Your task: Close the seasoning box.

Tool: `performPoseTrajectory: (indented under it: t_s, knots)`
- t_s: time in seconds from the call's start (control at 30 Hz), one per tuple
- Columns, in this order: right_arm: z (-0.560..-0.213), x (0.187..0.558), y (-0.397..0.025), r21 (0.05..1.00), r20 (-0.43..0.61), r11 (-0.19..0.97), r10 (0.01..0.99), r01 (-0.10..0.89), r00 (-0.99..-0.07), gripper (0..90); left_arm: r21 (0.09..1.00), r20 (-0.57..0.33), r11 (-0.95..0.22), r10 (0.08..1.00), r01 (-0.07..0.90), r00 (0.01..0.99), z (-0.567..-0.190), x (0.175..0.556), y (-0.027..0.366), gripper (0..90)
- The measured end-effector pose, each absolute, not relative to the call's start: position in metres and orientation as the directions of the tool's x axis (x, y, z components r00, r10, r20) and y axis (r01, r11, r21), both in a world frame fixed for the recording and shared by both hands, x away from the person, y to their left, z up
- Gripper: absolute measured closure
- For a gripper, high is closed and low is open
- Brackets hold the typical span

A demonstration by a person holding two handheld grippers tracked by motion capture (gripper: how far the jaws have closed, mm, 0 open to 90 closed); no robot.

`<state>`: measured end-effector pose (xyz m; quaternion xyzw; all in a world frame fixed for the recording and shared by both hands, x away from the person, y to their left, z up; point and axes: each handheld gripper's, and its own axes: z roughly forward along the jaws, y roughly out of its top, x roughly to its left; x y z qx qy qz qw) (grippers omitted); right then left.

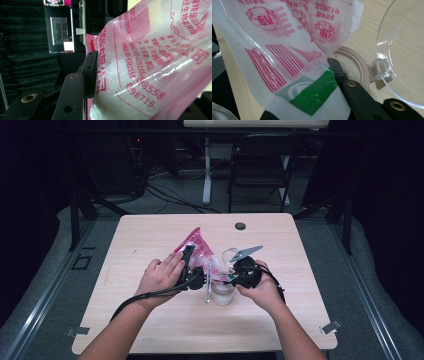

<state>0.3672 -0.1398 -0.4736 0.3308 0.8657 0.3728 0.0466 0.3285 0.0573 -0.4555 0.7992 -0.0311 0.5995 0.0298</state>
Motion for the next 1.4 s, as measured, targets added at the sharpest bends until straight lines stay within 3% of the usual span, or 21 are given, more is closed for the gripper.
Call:
performPoseTrajectory:
  t_s: [1.4]
  knots:
    - [-0.4754, 0.3694, -0.1369, 0.674, 0.163, 0.509, 0.604, 0.536, -0.780, 90.0, -0.045, 0.955, -0.996, -0.066, -0.080, 0.290, -0.4586, 0.3283, 0.0598, 61.7]
